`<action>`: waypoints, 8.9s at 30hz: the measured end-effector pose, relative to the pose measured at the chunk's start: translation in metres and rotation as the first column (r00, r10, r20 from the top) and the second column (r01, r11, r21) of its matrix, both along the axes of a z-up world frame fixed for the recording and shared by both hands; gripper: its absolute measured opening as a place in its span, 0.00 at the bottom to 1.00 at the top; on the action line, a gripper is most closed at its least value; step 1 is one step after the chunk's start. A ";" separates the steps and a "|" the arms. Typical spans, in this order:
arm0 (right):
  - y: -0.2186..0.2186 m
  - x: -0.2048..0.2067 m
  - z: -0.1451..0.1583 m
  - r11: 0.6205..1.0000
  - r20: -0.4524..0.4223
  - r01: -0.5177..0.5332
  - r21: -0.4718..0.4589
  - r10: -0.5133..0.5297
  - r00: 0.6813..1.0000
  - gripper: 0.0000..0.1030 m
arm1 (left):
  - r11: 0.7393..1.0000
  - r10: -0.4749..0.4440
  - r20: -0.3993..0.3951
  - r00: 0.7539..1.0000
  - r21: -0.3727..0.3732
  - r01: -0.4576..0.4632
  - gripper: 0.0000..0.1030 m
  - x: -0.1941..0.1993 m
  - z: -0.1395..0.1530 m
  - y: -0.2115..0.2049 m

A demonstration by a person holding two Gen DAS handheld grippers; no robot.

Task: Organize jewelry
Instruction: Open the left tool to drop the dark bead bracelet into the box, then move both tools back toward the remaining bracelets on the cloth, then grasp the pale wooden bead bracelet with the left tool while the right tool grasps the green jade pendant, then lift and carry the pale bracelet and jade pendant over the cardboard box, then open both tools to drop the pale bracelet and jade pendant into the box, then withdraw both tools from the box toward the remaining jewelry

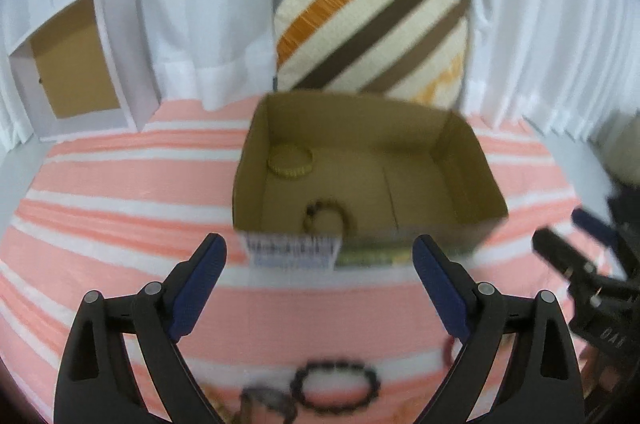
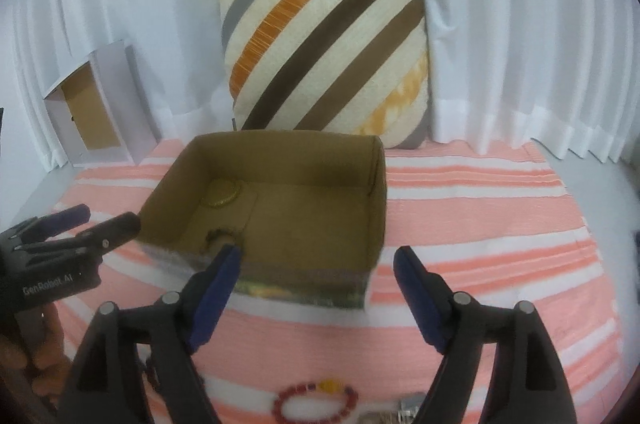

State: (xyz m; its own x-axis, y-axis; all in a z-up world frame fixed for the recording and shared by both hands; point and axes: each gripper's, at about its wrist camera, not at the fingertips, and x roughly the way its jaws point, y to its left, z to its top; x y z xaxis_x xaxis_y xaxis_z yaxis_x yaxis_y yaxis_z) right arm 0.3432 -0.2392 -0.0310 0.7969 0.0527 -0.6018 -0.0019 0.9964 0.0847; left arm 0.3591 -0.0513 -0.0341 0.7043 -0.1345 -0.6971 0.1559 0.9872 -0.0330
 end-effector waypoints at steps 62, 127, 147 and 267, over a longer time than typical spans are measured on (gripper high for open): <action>0.101 -0.195 -0.145 0.963 -0.177 -0.257 -0.081 0.239 0.955 0.73 | 0.996 0.020 -0.124 0.992 0.091 -0.009 0.99 -0.139 -0.132 0.114; 0.034 -0.225 -0.129 0.961 -0.235 -0.275 0.017 0.271 0.933 0.13 | 0.997 -0.062 -0.175 0.983 -0.061 0.053 0.26 -0.189 -0.095 0.075; 0.032 -0.203 -0.048 0.960 -0.070 -0.249 0.129 0.259 0.963 0.13 | 0.991 -0.083 -0.206 0.975 -0.122 0.059 0.26 -0.169 -0.073 0.070; -0.011 -0.108 -0.043 0.998 -0.038 -0.003 -0.059 0.000 0.999 0.72 | 0.992 -0.022 -0.041 0.999 0.126 0.027 0.94 -0.136 -0.046 0.005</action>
